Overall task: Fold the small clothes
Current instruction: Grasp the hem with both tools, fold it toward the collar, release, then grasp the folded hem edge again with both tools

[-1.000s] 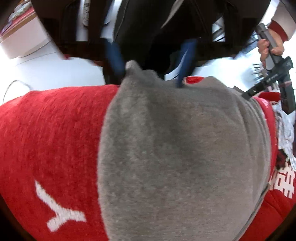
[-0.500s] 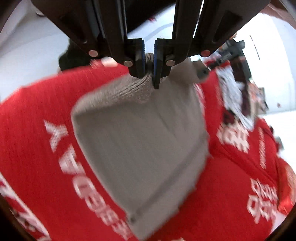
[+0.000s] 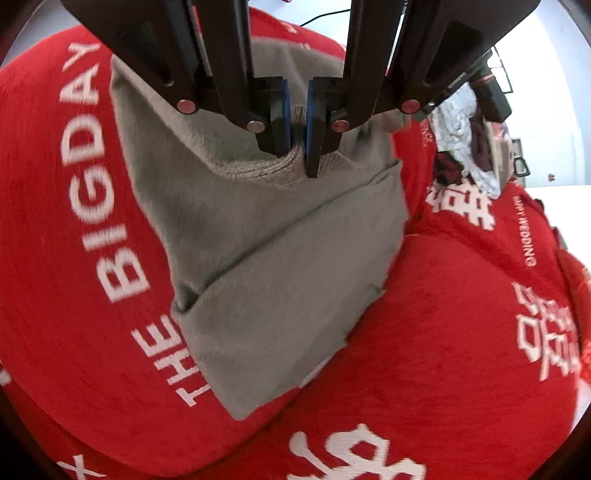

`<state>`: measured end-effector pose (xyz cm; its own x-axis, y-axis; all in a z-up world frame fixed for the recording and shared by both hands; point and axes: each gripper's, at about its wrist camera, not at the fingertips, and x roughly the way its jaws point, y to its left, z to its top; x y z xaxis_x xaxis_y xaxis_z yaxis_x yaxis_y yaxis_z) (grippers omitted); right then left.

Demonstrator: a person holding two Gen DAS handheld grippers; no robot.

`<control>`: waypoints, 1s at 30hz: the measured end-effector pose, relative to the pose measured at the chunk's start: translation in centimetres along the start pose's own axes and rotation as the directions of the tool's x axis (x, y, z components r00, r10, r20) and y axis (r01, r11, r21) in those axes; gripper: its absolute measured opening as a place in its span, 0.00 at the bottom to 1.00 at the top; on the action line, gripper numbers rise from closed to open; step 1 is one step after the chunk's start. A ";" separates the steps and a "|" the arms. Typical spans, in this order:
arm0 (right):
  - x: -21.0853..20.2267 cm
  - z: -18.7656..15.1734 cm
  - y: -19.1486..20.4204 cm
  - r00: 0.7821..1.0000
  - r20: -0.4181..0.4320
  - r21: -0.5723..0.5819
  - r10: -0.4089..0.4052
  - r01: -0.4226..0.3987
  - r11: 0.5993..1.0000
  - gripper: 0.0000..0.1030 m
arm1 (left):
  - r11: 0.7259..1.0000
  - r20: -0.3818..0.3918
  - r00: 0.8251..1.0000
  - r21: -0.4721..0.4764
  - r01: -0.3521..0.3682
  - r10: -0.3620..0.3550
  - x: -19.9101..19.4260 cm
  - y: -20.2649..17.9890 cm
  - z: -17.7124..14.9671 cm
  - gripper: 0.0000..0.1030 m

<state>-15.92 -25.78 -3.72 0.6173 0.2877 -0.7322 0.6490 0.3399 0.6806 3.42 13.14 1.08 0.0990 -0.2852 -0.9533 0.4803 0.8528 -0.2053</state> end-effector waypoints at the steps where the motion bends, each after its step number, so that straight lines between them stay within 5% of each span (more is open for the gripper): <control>1: 0.3 0.4 -0.1 1.000 -0.008 -0.004 -0.010 0.010 1.000 0.07 | 0.999 0.027 0.999 -0.009 -0.038 0.039 -0.4 0.4 0.3 0.82; 3: 1.0 1.3 -0.1 0.998 -0.042 -0.012 -0.039 0.039 0.999 0.11 | 0.997 0.075 0.994 -0.002 -0.083 0.082 -1.1 0.7 0.5 0.86; 5: 1.1 2.1 -0.1 0.990 -0.065 -0.046 -0.125 0.122 0.991 0.15 | 0.996 0.036 0.995 0.005 -0.089 0.089 -0.5 0.9 0.8 0.86; 7: 0.7 2.4 0.5 0.983 -0.052 -0.107 -0.175 0.169 0.980 0.34 | 0.995 0.000 0.995 0.009 -0.098 0.098 0.4 0.9 0.9 0.86; 8: 0.3 2.5 0.8 0.980 -0.039 -0.141 -0.195 0.188 0.972 0.51 | 0.995 -0.028 0.995 0.023 -0.095 0.096 1.2 0.6 0.9 0.86; 9: -0.1 2.5 1.2 0.976 -0.029 -0.178 -0.215 0.207 0.962 0.56 | 0.995 -0.057 0.994 0.044 -0.091 0.094 2.1 0.1 0.9 0.86; 18: 2.1 1.9 2.5 0.917 -0.036 -0.443 -0.397 0.342 0.829 0.56 | 0.983 -0.161 0.977 0.140 -0.119 0.141 8.2 -3.2 1.6 0.86; 23: 4.5 2.6 2.3 0.908 -0.050 -0.487 -0.415 0.341 0.804 0.56 | 0.982 -0.179 0.973 0.145 -0.122 0.148 9.8 -3.3 1.9 0.84; 24: 5.0 2.3 2.4 0.900 -0.054 -0.506 -0.432 0.349 0.789 0.55 | 0.983 -0.180 0.974 0.140 -0.115 0.140 9.9 -3.2 1.8 0.79; 26: 5.3 1.6 2.8 0.892 -0.046 -0.542 -0.450 0.356 0.761 0.47 | 0.984 -0.190 0.972 0.141 -0.112 0.138 10.0 -3.0 1.6 0.52; 27: 5.5 1.1 3.0 0.883 -0.032 -0.567 -0.468 0.370 0.736 0.37 | 0.985 -0.195 0.973 0.140 -0.098 0.125 10.1 -2.8 1.5 0.46; 28: 5.6 0.6 3.2 0.874 -0.018 -0.584 -0.485 0.385 0.715 0.31 | 0.988 -0.188 0.978 0.139 -0.067 0.092 10.0 -2.8 1.4 0.29; 29: 5.7 0.2 3.4 0.862 0.007 -0.600 -0.507 0.408 0.688 0.13 | 0.988 -0.182 0.981 0.146 -0.040 0.067 9.9 -2.9 1.4 0.07; 30: 5.6 -0.1 3.6 0.857 0.026 -0.605 -0.515 0.424 0.674 0.06 | 0.988 -0.181 0.982 0.153 -0.029 0.057 9.7 -3.0 1.3 0.07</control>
<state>-10.16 -22.88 -5.34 0.2061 0.0480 -0.9774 0.4299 0.8928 0.1345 4.10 7.29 -7.23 -0.0335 -0.1519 -0.9878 0.6053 0.7834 -0.1410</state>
